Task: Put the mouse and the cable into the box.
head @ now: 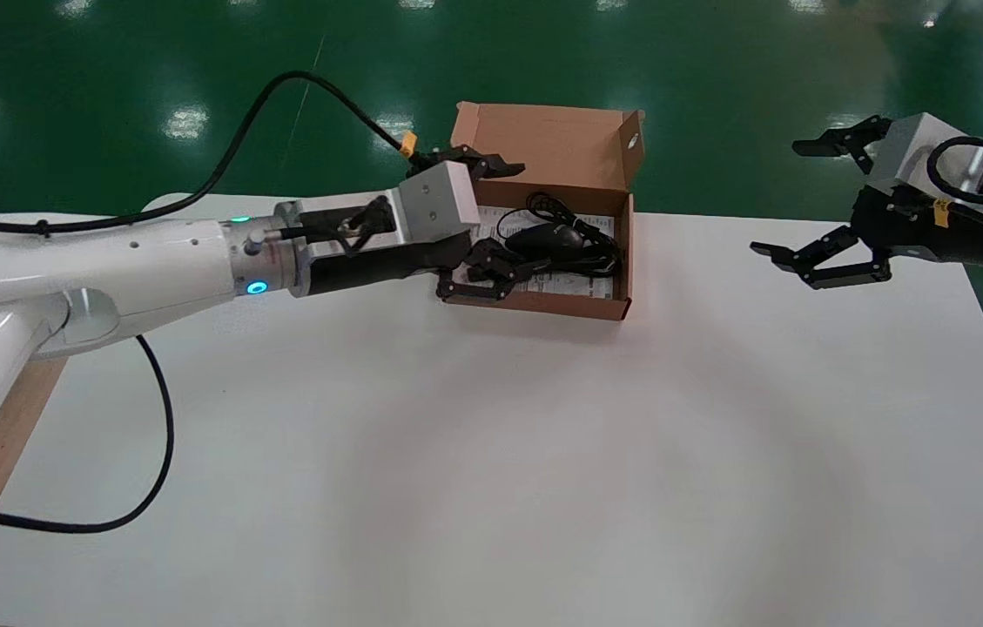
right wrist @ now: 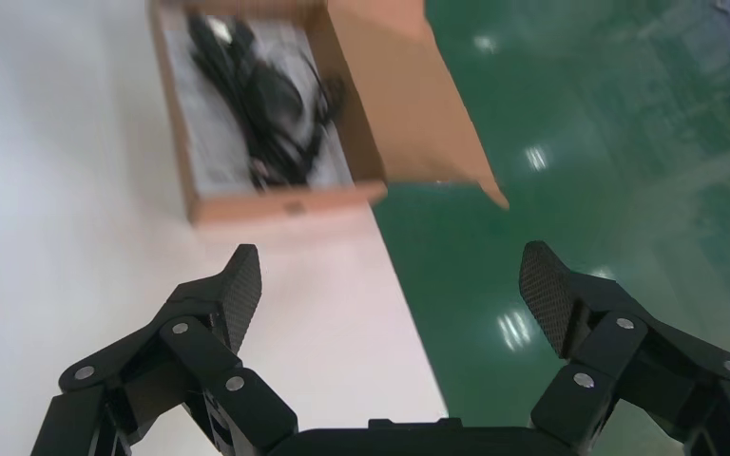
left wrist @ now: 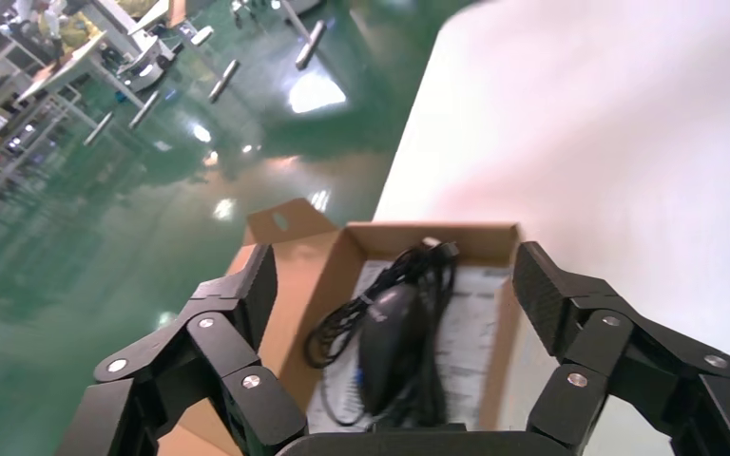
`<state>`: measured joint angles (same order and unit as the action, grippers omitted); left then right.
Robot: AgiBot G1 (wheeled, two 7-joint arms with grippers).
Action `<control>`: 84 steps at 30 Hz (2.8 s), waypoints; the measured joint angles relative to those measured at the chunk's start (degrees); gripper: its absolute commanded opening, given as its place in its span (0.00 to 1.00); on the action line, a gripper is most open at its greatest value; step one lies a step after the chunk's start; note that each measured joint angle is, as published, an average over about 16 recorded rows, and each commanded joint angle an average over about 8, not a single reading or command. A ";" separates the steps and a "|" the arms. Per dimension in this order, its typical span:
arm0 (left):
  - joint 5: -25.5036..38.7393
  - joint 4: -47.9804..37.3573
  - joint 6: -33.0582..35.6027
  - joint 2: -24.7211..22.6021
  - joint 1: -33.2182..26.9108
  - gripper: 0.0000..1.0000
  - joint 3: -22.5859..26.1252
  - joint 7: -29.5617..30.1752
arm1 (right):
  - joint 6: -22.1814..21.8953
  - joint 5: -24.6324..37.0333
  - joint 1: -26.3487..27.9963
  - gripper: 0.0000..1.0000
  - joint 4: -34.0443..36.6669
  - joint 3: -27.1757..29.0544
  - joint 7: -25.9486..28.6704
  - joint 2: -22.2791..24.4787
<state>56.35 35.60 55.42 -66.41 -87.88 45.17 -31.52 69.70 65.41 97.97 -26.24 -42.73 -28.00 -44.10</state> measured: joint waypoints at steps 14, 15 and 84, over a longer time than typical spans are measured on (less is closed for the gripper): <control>-4.67 12.24 9.76 10.12 8.48 1.00 -9.40 13.63 | 5.32 -7.84 -12.11 1.00 -15.75 8.89 12.89 3.02; -5.00 13.11 10.45 10.84 9.09 1.00 -10.07 14.60 | 5.70 -8.39 -12.97 1.00 -16.87 9.52 13.81 3.24; -14.50 37.87 30.19 31.33 26.26 1.00 -29.10 42.10 | 16.01 -23.62 -36.50 1.00 -47.42 26.76 38.78 9.10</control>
<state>41.86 73.47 85.61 -35.09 -61.61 16.08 10.59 85.71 41.79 61.47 -73.67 -15.97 10.78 -35.00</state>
